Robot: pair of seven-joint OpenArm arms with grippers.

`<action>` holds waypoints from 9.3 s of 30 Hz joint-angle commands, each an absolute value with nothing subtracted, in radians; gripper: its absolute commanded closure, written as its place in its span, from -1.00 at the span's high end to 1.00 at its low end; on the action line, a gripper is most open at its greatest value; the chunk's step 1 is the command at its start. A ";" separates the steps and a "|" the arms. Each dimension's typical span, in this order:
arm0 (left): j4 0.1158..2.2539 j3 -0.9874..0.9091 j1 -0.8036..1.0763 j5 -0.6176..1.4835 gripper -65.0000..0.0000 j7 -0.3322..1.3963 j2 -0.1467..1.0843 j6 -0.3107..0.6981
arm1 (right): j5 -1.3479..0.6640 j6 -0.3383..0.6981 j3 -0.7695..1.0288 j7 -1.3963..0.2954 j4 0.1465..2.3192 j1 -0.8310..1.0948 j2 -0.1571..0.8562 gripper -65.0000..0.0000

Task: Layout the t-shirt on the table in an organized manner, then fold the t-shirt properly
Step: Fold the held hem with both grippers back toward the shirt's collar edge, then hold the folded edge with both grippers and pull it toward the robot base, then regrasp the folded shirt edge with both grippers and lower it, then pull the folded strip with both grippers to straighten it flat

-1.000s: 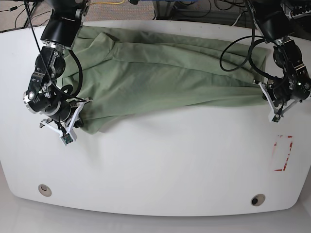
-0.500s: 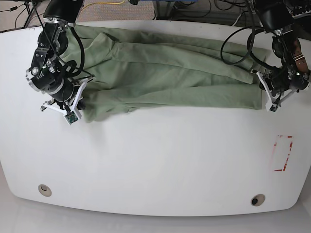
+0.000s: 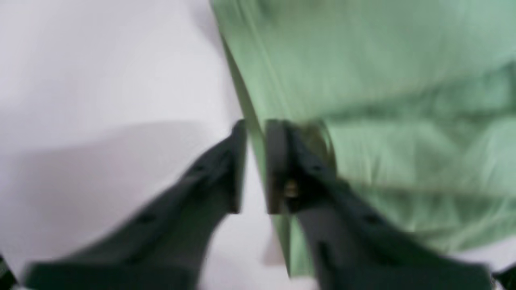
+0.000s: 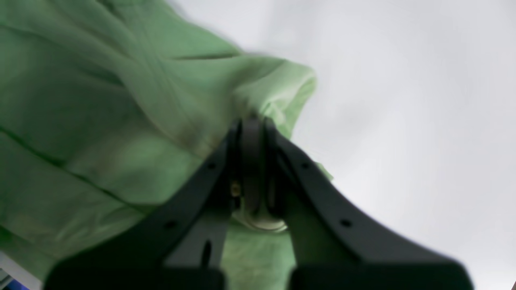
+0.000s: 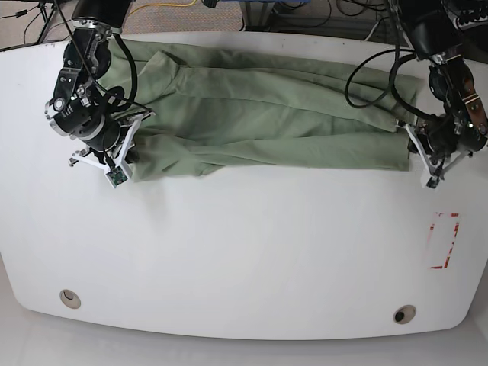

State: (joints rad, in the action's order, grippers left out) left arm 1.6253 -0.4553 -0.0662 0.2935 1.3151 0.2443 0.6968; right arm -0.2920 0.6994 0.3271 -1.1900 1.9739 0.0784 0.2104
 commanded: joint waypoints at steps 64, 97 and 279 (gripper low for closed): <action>1.299 -0.530 -0.251 0.308 -0.95 1.254 0.262 0.698 | -0.295 0.698 0.334 -1.171 1.992 0.050 0.205 -0.99; 1.494 -0.532 -0.094 0.309 -0.94 1.343 0.263 0.698 | -0.693 0.698 0.608 -1.320 2.028 0.159 0.216 -0.98; 1.283 -0.292 -0.266 0.200 -0.04 1.158 0.263 0.698 | -0.332 0.698 0.489 -1.013 1.293 -0.275 0.191 0.27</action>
State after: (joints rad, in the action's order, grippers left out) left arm 1.2633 -0.2878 -0.2440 0.1947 1.1625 0.2504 0.6975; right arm -0.3111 0.6964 0.4854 -1.0325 1.2758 -0.2478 0.1772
